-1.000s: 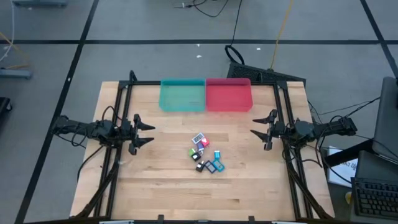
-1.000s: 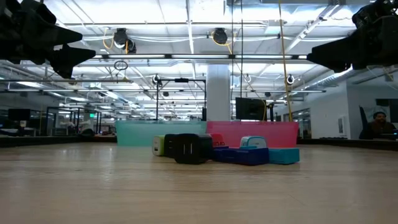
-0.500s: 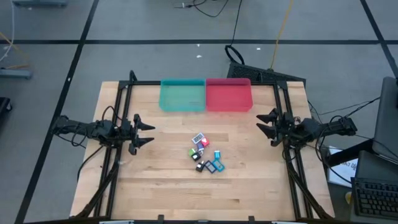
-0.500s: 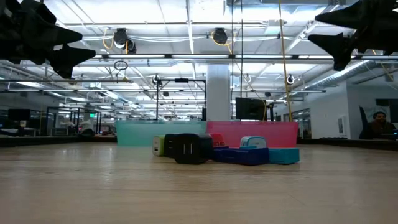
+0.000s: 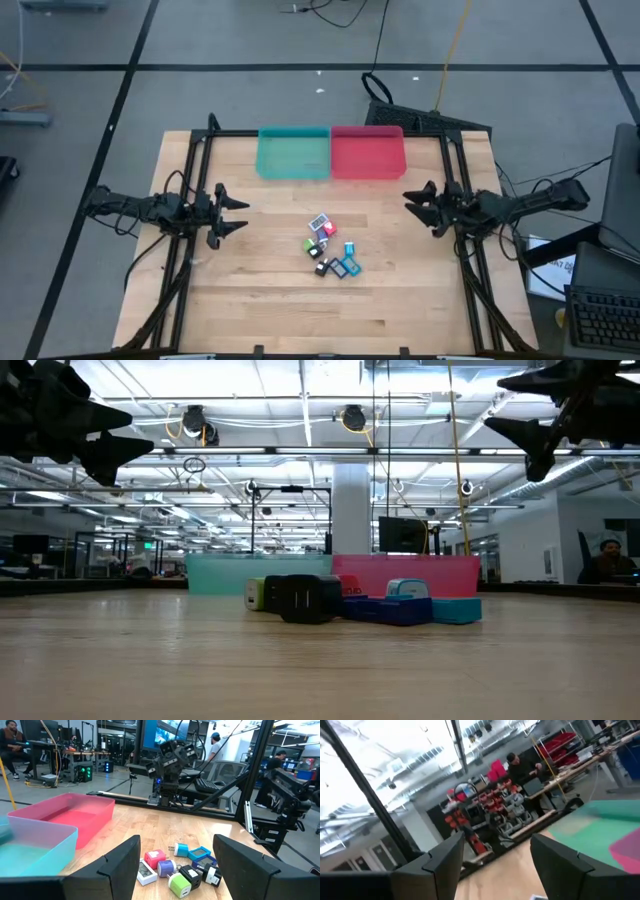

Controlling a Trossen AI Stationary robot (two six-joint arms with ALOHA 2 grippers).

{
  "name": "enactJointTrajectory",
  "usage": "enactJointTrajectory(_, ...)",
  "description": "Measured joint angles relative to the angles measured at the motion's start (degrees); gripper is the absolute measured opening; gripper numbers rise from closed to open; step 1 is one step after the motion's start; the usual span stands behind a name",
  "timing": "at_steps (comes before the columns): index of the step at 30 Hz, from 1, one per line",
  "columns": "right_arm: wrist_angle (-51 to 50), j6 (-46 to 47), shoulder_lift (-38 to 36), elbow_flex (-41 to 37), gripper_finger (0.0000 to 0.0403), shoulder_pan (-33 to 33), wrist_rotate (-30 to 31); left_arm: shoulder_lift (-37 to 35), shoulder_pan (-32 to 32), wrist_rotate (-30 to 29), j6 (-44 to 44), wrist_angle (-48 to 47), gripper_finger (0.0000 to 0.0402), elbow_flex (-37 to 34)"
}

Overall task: Sort charging adapters and watches
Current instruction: Put the light blue charging adapter in the red bin

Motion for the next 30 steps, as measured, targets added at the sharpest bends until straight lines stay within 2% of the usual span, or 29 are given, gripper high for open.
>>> enactJointTrajectory(3, 6.62, 0.48, 7.95, 0.25, 0.0222, 0.15, -0.13, 0.00, 0.00, -0.02, -0.02, 0.00, 0.0253, 0.00)
enactJointTrajectory(7, 13.54, -3.81, 19.66, 3.38, 0.0222, 1.67, -0.13, 0.00, 0.01, 0.00, 0.00, 0.00, 0.0253, 0.00)
enactJointTrajectory(13, 15.48, -14.42, 36.71, 11.87, 0.0222, 3.96, -0.19, 0.00, 0.00, 0.00, 0.00, -0.01, 0.0253, 0.00)
enactJointTrajectory(18, 11.05, -25.55, 50.02, 20.00, 0.0222, 6.34, -0.22, 0.00, 0.02, 0.00, 0.00, 0.02, 0.0253, 0.00)
enactJointTrajectory(23, -1.48, -26.00, 60.57, 30.63, 0.0228, 7.40, -0.37, 0.00, 0.02, 0.00, 0.00, -0.01, 0.0253, 0.00)
enactJointTrajectory(28, -25.37, -20.25, 66.18, 43.71, 0.0257, 7.20, -0.64, 0.00, 0.00, 0.02, 0.00, 0.00, 0.0253, 0.00)
enactJointTrajectory(30, -30.80, -18.99, 68.30, 47.13, 0.0270, 6.98, -1.52, 0.00, 0.00, 0.00, 0.00, -0.01, 0.0253, 0.00)
